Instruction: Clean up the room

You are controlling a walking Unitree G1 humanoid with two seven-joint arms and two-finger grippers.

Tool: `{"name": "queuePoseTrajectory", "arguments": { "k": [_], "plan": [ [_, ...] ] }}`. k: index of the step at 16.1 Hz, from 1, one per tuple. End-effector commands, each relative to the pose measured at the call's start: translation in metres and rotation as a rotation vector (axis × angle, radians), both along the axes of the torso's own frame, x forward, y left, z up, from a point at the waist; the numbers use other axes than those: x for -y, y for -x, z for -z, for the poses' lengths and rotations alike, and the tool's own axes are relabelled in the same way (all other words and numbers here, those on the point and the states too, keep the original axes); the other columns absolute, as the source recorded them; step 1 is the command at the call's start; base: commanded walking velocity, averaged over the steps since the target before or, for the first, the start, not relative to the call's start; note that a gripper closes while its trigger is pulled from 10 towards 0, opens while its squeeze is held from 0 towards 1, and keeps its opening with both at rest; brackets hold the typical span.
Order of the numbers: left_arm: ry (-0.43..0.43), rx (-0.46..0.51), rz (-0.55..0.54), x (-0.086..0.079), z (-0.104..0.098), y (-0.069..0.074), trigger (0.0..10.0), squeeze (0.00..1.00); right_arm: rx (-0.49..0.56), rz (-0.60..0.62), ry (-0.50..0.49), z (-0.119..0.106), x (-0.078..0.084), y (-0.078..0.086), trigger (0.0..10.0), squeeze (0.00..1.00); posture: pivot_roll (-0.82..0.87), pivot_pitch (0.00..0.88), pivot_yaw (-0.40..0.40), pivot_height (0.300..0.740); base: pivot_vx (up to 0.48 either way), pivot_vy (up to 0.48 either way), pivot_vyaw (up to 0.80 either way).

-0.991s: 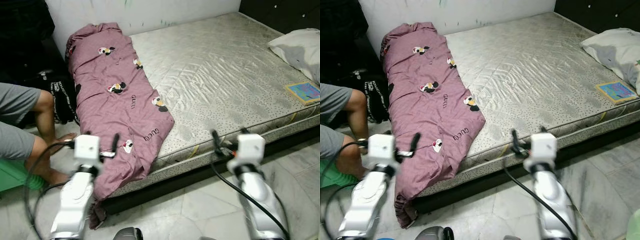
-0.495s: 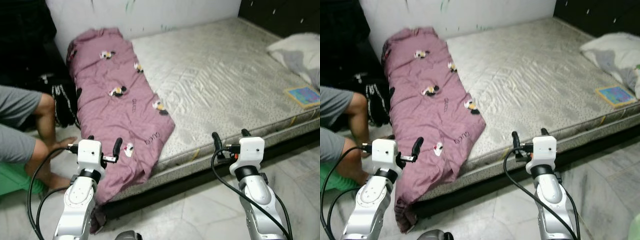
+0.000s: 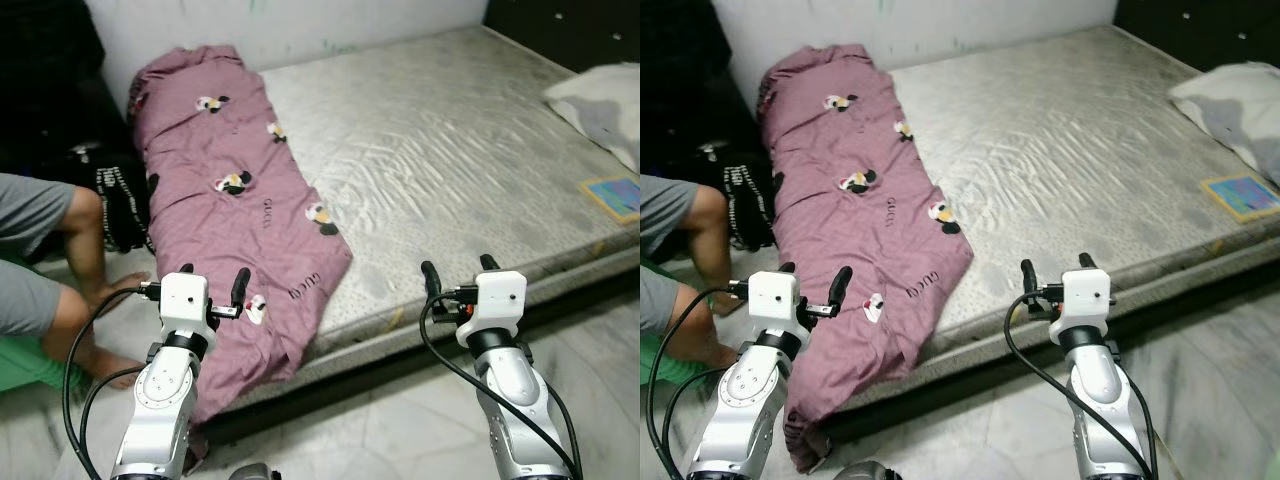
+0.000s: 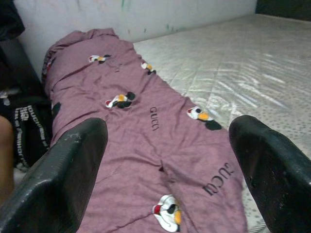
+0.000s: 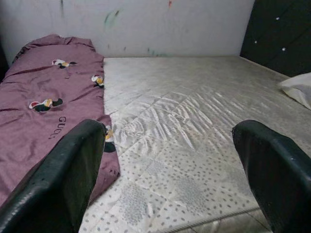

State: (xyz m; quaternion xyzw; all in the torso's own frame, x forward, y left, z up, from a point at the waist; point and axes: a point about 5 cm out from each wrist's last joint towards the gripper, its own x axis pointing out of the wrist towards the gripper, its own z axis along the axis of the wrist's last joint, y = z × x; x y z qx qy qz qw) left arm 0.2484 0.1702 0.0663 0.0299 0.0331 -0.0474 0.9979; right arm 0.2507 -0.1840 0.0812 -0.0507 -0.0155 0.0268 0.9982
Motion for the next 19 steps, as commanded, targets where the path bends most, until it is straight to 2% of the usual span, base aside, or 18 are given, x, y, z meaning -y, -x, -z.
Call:
{"name": "queuePoseTrajectory", "arguments": {
  "k": [1, 7, 17, 19],
  "plan": [
    [-0.006, -0.002, -0.008, -0.0031, 0.0006, -0.0001, 10.0, 0.0, 0.01, -0.012, -0.004, -0.0026, -0.0033, -0.0006, 10.0, 0.0, -0.07, 0.0, 0.069, 0.74, 0.274, 0.0, 0.0],
    [-0.005, -0.004, -0.01, -0.0031, 0.0006, 0.0, 10.0, 0.0, 0.009, -0.016, -0.008, -0.0022, -0.0057, -0.0023, 10.0, 0.0, -0.07, 0.0, 0.068, 0.74, 0.263, 0.0, 0.0],
    [0.017, -0.02, -0.032, 0.0004, 0.0034, -0.0012, 10.0, 0.0, 0.002, -0.024, 0.0, -0.0023, -0.0068, -0.0039, 10.0, 0.0, -0.07, 0.0, 0.065, 0.74, 0.0, 0.0, 0.0],
    [0.031, -0.024, -0.033, 0.0011, 0.0039, -0.0014, 10.0, 0.0, 0.003, -0.026, -0.004, -0.0025, -0.0068, -0.004, 10.0, 0.0, -0.07, 0.0, 0.065, 0.74, 0.0, 0.48, 0.0]
  ]
}}
